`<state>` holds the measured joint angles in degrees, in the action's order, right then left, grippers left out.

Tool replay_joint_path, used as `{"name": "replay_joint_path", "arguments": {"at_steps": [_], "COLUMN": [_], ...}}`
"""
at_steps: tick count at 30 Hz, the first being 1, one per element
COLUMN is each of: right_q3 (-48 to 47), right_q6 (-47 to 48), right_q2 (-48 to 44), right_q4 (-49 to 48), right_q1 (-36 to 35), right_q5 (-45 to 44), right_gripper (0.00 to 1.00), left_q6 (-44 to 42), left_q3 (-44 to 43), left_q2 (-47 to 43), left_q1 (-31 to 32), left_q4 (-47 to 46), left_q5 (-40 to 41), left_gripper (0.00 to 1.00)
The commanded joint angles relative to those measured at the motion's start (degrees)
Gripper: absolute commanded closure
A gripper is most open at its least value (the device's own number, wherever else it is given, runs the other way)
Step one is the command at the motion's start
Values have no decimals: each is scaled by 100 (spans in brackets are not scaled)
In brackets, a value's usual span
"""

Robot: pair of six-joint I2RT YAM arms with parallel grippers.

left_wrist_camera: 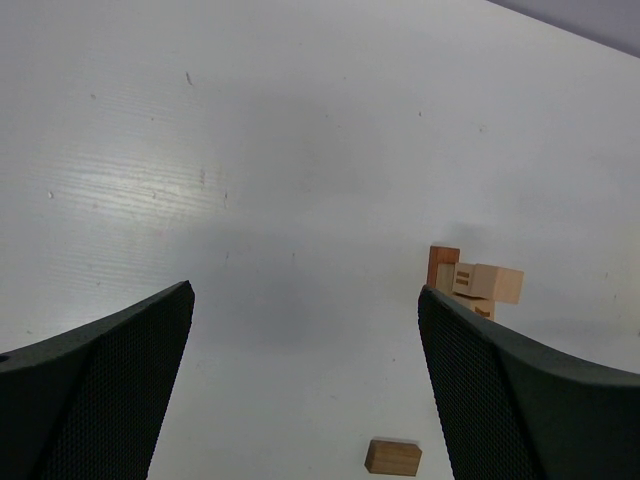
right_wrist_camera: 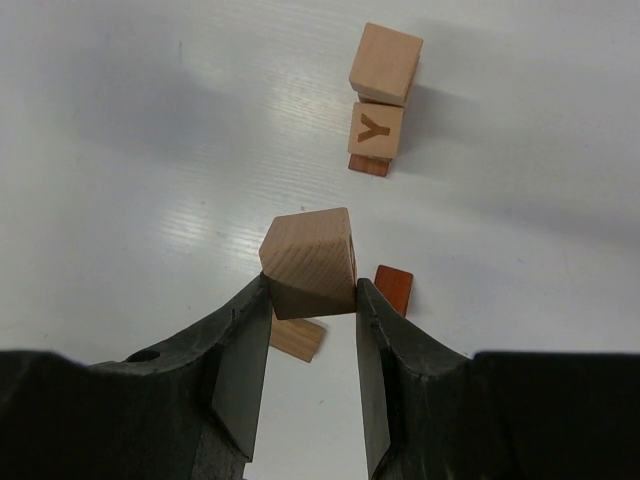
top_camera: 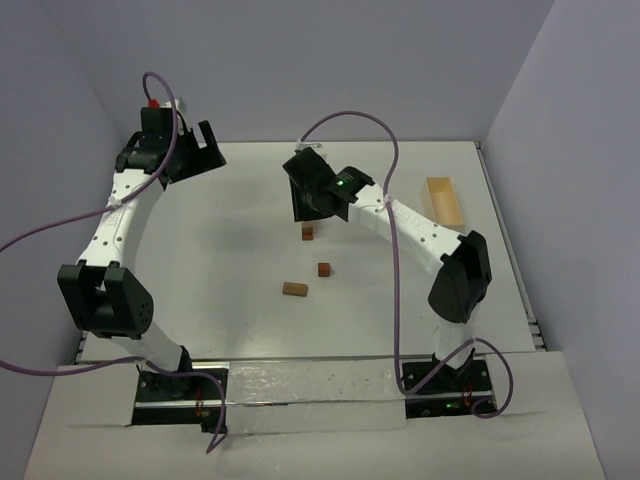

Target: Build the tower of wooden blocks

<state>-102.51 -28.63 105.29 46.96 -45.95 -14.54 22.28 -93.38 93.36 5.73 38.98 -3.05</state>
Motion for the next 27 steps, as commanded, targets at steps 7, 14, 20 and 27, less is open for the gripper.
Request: {"name": "replay_joint_path", "arguments": {"at_steps": [7,14,20,27], "right_q3": [-551,-737,-997,-1214], "right_q6": [-212,-214,-266,-293], "right_q2": [741,1046,1300,1441], "right_q4": [417,428,511,560], "right_q1": [232,365,398,420], "right_q5": [-51,61,69,159], "right_gripper": [100,100,100,100], "left_q6": [48,57,66,80], "left_q3": [-301,-297,-295,-333], "left_q2": [57,110,165,223], "left_q1": [-88,-107,-120,-134], "left_q4": [-50,-60,-57,-45], "left_q5": [-45,-82,-104,-140], "left_gripper": [1,1,1,1]}}
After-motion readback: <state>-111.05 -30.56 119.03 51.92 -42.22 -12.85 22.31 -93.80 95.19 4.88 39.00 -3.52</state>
